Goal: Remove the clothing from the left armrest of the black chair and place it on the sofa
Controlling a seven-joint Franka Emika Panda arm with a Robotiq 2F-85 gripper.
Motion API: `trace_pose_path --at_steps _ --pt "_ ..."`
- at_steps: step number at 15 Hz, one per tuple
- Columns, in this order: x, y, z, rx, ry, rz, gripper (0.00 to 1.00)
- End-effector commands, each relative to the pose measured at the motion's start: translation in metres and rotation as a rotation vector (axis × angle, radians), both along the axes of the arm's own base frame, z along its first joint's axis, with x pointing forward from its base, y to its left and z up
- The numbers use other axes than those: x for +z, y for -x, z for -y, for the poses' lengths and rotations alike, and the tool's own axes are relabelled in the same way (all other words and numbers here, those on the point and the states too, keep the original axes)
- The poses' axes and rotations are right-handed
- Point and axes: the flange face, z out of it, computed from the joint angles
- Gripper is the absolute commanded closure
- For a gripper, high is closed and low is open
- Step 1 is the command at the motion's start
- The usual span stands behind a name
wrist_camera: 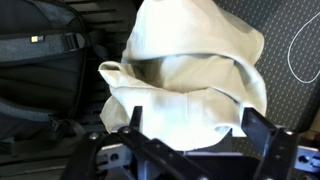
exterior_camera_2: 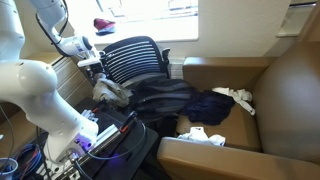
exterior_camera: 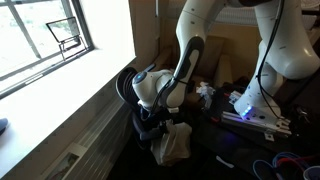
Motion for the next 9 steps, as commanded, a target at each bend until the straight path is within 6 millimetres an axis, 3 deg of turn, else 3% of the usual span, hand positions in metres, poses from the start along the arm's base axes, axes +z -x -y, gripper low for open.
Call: trace_pose_path --at_steps 1,3,4,5,9 --pt "-0.0024 0.0002 -0.0001 0.0 0.002 -0.004 0.0" --pt "0.0022 -0.0004 -0.0031 0.003 -0.004 0.003 0.0" --pt "0.0003 -0.0004 -0.0033 0.033 -0.016 -0.001 0.25" --pt "-0.0019 0.0001 -0.0047 0.032 -0.023 -0.021 0.28" --pt "-0.0061 -0.0003 -0.0026 0.042 -0.049 -0.049 0.55"
